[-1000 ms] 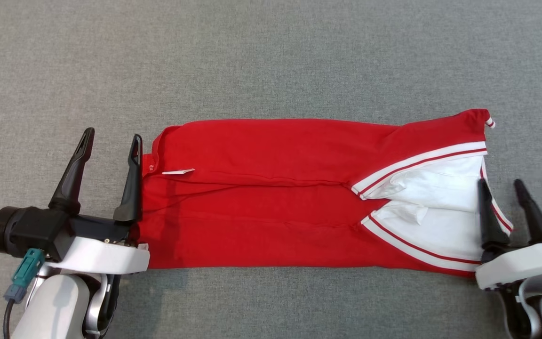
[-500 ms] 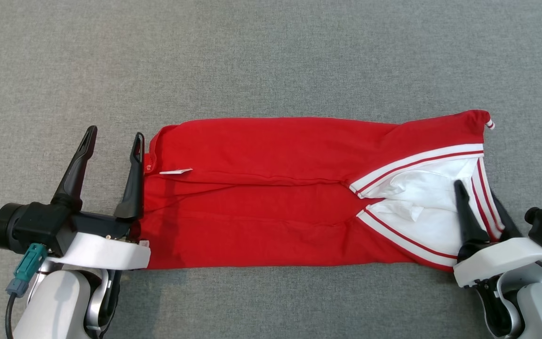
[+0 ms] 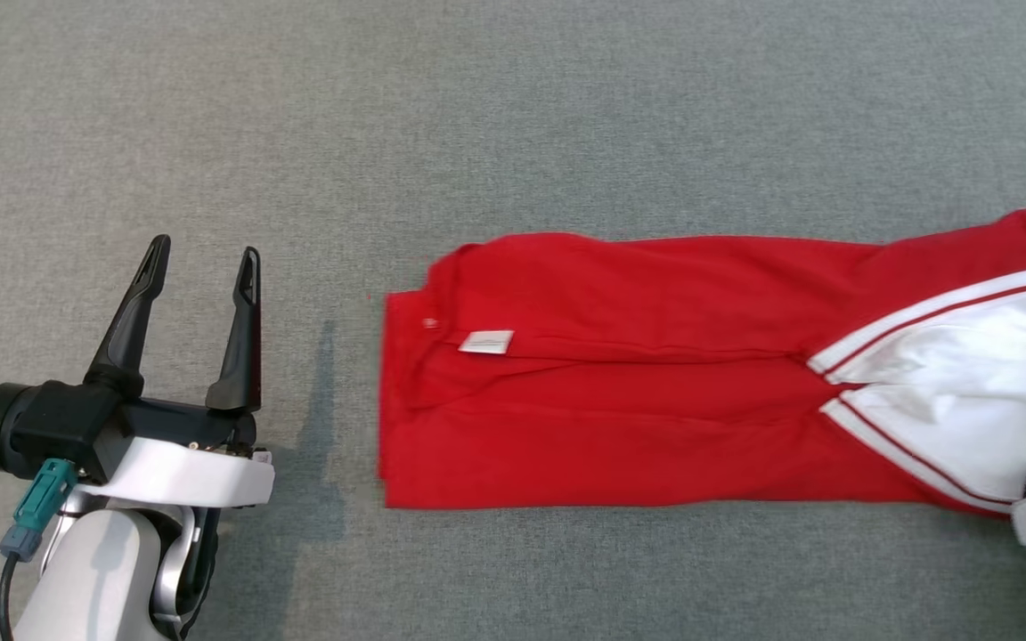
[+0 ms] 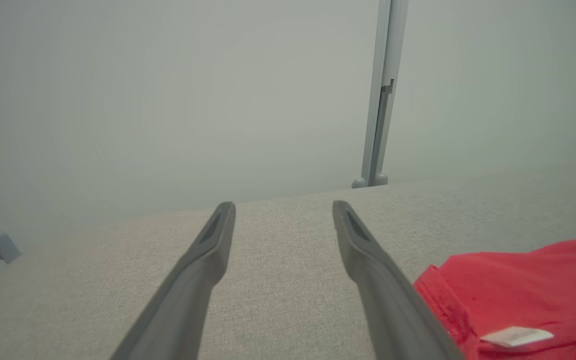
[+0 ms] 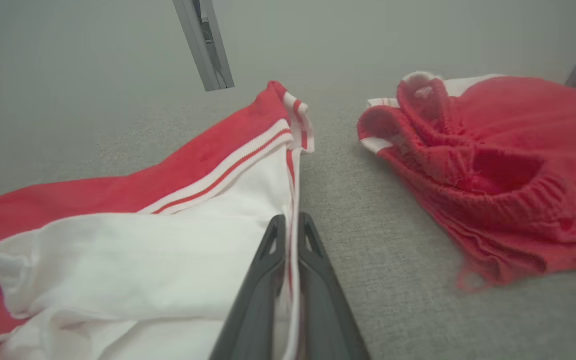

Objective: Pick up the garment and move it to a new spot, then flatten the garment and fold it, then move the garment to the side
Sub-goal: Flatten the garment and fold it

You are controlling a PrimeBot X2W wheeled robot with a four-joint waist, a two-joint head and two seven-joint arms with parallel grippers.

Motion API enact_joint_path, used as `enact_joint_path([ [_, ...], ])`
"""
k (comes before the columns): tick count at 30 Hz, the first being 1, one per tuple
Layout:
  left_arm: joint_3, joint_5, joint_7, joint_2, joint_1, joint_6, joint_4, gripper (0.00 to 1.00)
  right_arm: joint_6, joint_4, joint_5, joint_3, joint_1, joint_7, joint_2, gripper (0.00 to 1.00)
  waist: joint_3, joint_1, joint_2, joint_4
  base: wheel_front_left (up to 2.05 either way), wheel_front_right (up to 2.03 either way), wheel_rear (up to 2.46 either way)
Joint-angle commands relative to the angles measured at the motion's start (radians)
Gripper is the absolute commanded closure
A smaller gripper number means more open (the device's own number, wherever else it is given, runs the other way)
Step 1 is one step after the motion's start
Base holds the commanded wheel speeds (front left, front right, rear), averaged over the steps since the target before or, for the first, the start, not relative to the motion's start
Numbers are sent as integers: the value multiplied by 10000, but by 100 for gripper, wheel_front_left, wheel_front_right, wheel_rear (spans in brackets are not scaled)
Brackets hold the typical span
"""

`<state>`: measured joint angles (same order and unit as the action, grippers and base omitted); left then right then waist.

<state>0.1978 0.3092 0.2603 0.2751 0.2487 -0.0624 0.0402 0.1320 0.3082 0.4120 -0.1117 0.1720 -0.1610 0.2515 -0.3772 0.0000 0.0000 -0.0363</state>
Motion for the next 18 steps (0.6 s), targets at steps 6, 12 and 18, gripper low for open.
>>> enact_joint_path([
  [6, -112, -62, 41, -5, 95, 111, 26, 0, -15, -1038, -283, -262, 135, 391, -40, 100, -20, 0, 0, 154, 0, 0, 0],
  [12, -196, -57, 39, -11, 48, 176, 43, 0, -14, -3408, -703, 716, 248, 1050, -629, 100, 67, 0, 0, 236, 0, 0, 0],
  [18, -163, -69, 41, -52, 138, 257, 62, 0, -15, -5574, -998, 2932, 623, 2046, -1229, 100, 81, 0, 0, 183, 0, 0, 0],
])
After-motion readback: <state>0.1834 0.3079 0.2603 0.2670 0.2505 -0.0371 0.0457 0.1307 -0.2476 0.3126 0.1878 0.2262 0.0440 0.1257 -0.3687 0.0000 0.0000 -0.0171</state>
